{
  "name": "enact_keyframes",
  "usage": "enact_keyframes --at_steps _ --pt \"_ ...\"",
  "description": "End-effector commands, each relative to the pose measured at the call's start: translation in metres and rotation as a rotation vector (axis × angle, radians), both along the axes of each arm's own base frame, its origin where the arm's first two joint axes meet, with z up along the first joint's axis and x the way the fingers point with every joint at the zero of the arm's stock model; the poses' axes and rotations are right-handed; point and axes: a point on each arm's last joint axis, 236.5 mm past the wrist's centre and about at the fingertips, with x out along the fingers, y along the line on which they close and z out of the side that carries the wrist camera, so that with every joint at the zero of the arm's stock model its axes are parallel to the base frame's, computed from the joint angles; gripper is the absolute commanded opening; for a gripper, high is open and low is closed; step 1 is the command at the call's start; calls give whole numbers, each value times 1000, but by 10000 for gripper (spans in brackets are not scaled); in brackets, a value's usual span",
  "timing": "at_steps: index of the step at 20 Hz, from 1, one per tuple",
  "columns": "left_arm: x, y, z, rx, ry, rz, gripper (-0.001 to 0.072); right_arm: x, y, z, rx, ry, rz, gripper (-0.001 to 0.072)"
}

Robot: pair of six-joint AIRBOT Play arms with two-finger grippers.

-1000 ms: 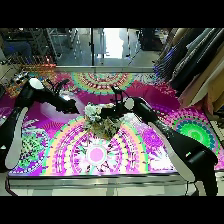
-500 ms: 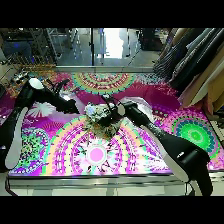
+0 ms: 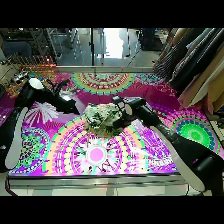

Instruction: Fold the clothes and pants, and hang the long-sleeved shirts on hangers.

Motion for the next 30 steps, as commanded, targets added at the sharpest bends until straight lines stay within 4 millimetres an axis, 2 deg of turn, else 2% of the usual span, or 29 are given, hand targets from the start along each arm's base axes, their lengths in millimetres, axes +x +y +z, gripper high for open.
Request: enact_keyframes --at_steps 1,2,4,5,6,7,8,10,12,14,15,17,18,20,21,23,24,29,30 --pt "1 -1 0 0 -3 0 26 -56 -38 -18 -102 153 -28 11" --pt "1 -1 0 0 -5 2 26 -70 -44 -29 -117 194 -28 14" --pt "4 -1 0 -1 -13 8 26 -86 -52 -45 -142 241 -4 136" --pt "4 -1 0 -1 -15 10 26 -87 -53 -50 -142 240 18 214" --pt "4 -1 0 -1 -15 9 26 -87 -50 -52 -129 238 31 326" --pt "4 -1 0 -1 -15 9 26 -87 -46 -51 -105 239 38 468" --pt "4 -1 0 -1 -15 9 26 -87 -40 -45 -64 232 43 537" --pt "4 -1 0 -1 -15 10 26 -70 -36 -21 50 159 -21 501" --pt "5 -1 0 -1 -17 11 26 -38 -37 16 244 51 -165 502" --pt "10 -5 1 -3 -37 20 26 -9 -51 41 434 13 -336 521" --pt "12 -8 1 -4 -50 23 26 2 -64 45 499 9 -412 522" --pt "17 -19 -1 -7 -72 22 26 6 -83 40 594 49 -511 537" --pt "17 -26 -4 -8 -78 14 26 -2 -85 35 641 100 -518 582" --pt "15 -39 -12 -7 -65 -7 25 -34 -82 27 660 203 -421 580" --pt "15 -45 -19 -7 -61 -14 24 -40 -87 18 626 216 -412 580" --pt "20 -59 -32 -8 -66 -12 24 -24 -97 0 606 156 -498 580" --pt "21 -67 -39 -7 -65 -15 24 -15 -96 -8 626 145 -534 580" --pt "13 -91 -75 3 -15 -51 23 21 -59 -41 889 226 -645 586" --pt "12 -93 -81 6 -2 -56 22 26 -54 -46 922 242 -653 614"
